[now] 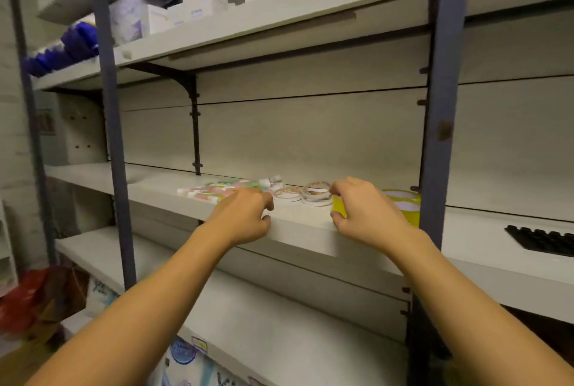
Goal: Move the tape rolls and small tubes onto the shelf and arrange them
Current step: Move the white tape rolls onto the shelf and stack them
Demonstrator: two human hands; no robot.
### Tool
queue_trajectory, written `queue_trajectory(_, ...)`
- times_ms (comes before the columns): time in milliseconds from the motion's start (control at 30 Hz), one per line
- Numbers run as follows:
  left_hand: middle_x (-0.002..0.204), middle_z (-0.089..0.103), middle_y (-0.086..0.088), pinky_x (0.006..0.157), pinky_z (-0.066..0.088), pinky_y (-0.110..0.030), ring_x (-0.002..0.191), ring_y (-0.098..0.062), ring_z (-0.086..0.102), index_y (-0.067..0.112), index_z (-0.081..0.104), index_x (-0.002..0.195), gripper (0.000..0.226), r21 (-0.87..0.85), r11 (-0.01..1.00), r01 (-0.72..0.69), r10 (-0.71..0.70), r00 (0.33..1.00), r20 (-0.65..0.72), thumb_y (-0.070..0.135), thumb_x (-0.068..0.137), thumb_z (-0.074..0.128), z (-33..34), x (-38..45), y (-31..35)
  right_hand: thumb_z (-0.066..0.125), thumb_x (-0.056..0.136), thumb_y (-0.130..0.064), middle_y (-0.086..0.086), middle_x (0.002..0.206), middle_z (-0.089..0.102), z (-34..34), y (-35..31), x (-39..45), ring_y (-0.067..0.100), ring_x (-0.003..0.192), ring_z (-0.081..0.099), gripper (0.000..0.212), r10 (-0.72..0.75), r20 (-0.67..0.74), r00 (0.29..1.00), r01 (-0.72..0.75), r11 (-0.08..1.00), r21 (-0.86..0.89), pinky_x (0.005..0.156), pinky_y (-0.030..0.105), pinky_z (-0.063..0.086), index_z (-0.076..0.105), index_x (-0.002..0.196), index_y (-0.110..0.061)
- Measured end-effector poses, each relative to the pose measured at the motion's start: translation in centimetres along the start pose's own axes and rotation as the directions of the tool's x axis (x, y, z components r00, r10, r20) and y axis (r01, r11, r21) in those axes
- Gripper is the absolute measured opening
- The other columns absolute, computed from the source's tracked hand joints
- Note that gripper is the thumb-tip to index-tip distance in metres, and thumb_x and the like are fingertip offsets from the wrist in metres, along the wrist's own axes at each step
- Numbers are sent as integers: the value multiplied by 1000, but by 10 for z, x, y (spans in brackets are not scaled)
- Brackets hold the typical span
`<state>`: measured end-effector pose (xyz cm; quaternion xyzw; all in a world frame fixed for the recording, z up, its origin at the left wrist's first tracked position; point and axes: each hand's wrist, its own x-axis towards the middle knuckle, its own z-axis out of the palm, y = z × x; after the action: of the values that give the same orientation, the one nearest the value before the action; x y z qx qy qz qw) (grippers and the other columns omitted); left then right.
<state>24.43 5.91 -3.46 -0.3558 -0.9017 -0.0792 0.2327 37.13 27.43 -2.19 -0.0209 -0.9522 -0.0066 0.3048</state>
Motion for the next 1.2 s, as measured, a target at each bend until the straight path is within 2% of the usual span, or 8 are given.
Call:
queue_trajectory(167, 127, 60, 1, 90, 53, -41, 112, -22, 57, 26, 62, 122, 32, -6, 998, -61, 62, 996, 60, 31, 91, 58, 28, 56, -28, 58, 83, -27, 5, 115, 59, 29, 10, 55, 30, 110, 57, 36, 37, 3, 999, -37, 999, -11, 86, 40, 50, 56, 118, -16)
queue_trajectory(367, 129, 61, -4, 91, 52, -38, 117, -27, 58, 22, 64, 123, 35, -51, 992, -111, 116, 989, 88, 23, 88, 58, 56, 113, -50, 59, 85, -25, 5, 120, 58, 48, 15, 105, 27, 114, 55, 39, 83, -11, 996, -83, 996, -31, 89, 40, 51, 56, 123, -15)
queue_trajectory(600, 129, 58, -6, 93, 52, -41, 117, -30, 58, 21, 62, 122, 39, -81, 982, -173, 182, 975, 129, 11, 86, 51, 88, 162, -62, 58, 81, -21, 7, 114, 60, 69, 20, 130, 30, 109, 56, 33, 131, 60, 990, -124, 987, -103, 87, 41, 51, 58, 113, -13)
queue_trajectory(767, 126, 60, -4, 95, 51, -42, 117, -28, 56, 21, 65, 117, 30, -78, 965, -251, 260, 955, 145, 18, 88, 57, 104, 192, -68, 58, 77, -19, 8, 107, 60, 78, 21, 141, 32, 102, 57, 30, 200, 134, 971, -180, 972, -148, 82, 41, 53, 59, 106, -13)
queue_trajectory(900, 111, 65, -7, 87, 54, -44, 102, -31, 62, 20, 71, 101, 20, -84, 946, -313, 323, 931, 170, 20, 88, 55, 117, 206, -71, 55, 75, -14, 10, 107, 61, 85, 21, 152, 33, 100, 59, 31, 236, 170, 957, -197, 957, -215, 79, 40, 54, 59, 105, -12)
queue_trajectory(1033, 93, 65, -9, 77, 56, -45, 89, -36, 63, 15, 67, 81, 14, -65, 924, -376, 382, 910, 163, 16, 80, 53, 122, 217, -73, 52, 74, -17, 13, 103, 63, 99, 20, 166, 36, 92, 61, 27, 253, 206, 945, -197, 946, -257, 75, 43, 56, 61, 100, -14)
queue_trajectory(1133, 83, 61, -13, 71, 56, -43, 82, -38, 61, 10, 62, 75, 14, -59, 904, -423, 427, 897, 115, 18, 83, 53, 111, 216, -72, 54, 83, -20, 15, 102, 63, 109, 19, 176, 37, 93, 60, 17, 222, 235, 946, -155, 950, -271, 74, 38, 53, 59, 95, -11)
queue_trajectory(1200, 85, 62, -15, 69, 55, -42, 80, -38, 60, 8, 62, 76, 15, -76, 898, -433, 438, 897, 60, 19, 83, 53, 101, 215, -75, 54, 88, -22, 16, 100, 63, 116, 18, 179, 37, 92, 59, 11, 177, 243, 954, -105, 954, -282, 70, 38, 47, 56, 88, -12)
